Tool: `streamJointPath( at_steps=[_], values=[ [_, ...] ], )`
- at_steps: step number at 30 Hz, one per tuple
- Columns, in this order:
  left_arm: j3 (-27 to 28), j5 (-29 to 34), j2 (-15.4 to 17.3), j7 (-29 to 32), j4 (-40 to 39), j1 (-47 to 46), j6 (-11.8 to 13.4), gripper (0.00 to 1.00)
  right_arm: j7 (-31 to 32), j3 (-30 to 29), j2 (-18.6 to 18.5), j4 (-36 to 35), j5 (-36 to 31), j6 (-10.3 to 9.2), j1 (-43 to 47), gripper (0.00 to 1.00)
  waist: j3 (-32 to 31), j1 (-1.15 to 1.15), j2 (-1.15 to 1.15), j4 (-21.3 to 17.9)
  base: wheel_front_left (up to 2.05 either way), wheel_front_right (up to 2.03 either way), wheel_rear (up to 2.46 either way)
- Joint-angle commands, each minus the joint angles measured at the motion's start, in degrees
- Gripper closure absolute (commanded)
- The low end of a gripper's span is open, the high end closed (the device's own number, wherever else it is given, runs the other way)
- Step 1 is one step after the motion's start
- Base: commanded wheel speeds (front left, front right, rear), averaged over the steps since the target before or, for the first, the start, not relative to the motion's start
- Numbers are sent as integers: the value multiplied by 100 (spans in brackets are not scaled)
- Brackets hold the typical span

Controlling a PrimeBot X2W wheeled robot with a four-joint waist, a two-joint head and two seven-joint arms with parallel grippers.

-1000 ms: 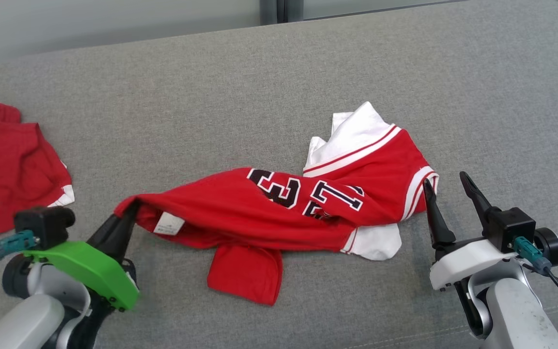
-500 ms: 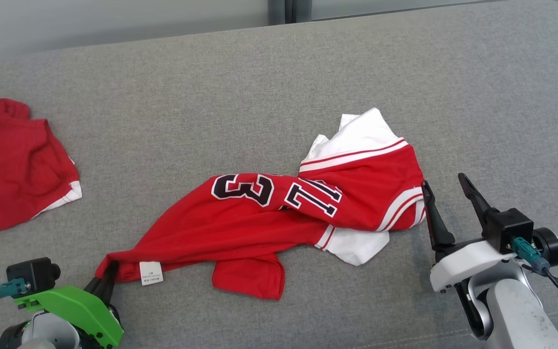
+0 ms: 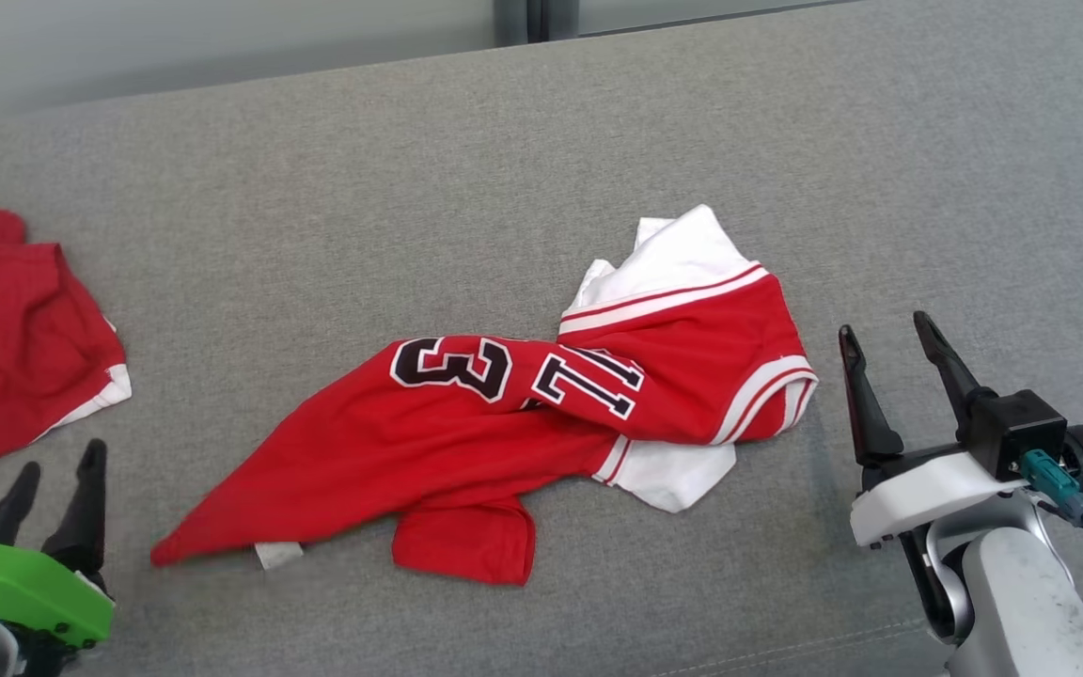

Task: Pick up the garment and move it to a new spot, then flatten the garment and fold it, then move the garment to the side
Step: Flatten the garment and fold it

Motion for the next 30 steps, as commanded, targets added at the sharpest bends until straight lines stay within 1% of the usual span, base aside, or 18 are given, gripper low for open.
streamJointPath(
  at_steps=[1, 4, 6, 9, 11, 12, 13, 15, 18, 20, 22, 24, 28, 30],
  values=[
    [125, -64, 130, -67, -167, 178, 118, 0, -18, -52, -20, -73, -26, -2, 9, 0, -13, 0, 0, -130, 0, 0, 0],
    [404, -95, 376, -157, -516, 471, 389, 0, -18, -165, -30, -210, -48, -2, 43, 0, -14, 0, 0, -313, 0, 0, 0],
    [470, 1, 426, -176, -841, 556, 485, 0, -18, -279, -37, -296, -54, -2, 95, 0, -1, 0, 0, -416, 0, 0, 0],
    [300, 229, 431, -114, -1369, 463, 534, 0, -18, -441, -43, -399, -55, -2, 161, 0, 19, 0, 0, -548, 0, 0, 0],
    [32, 465, 326, 57, -1680, 233, 526, 0, -18, -510, -50, -437, -63, -2, 180, 0, 42, 0, 0, -635, 0, 0, 0],
    [-157, 591, 238, 181, -1796, 106, 484, 0, -18, -527, -53, -445, -70, -2, 198, 0, 59, 0, 0, -683, 0, 0, 0],
    [-597, 871, -21, 496, -1937, -204, 398, 0, -18, -547, -49, -453, -69, -2, 219, 0, 95, 0, 0, -777, 0, 0, 0],
    [-1065, 1159, -379, 842, -1916, -568, 290, 0, -18, -539, -38, -464, -52, -2, 209, 0, 144, 0, 0, -872, 0, 0, 0],
    [-1718, 1413, -1036, 1328, -1603, -1026, 51, 0, -18, -527, -7, -485, -32, -2, 173, 0, 223, 0, 0, -1031, 0, 0, 0],
    [-1994, 1491, -1385, 1536, -1266, -1268, -97, 0, -18, -503, 11, -489, -20, -2, 138, 0, 286, 0, 0, -1140, 0, 0, 0],
    [-2175, 1497, -1726, 1682, -908, -1469, -234, 0, -18, -487, 31, -491, -6, -2, 111, 0, 353, 0, 0, -1240, 0, 0, 0],
    [-2293, 1556, -1954, 1777, -538, -1680, -356, 0, -18, -482, 52, -489, -5, -2, 94, 0, 419, 0, 0, -1338, 0, 0, 0],
    [-2306, 1886, -2243, 1674, 80, -2209, -373, 0, -18, -483, 100, -475, 14, -2, 65, 0, 525, 0, 0, -1512, 0, 0, 0],
    [-2305, 2036, -2384, 1626, 240, -2425, -362, 0, -18, -486, 124, -475, 26, -2, 74, 0, 562, 0, 0, -1581, 0, 0, 0]
  ],
)
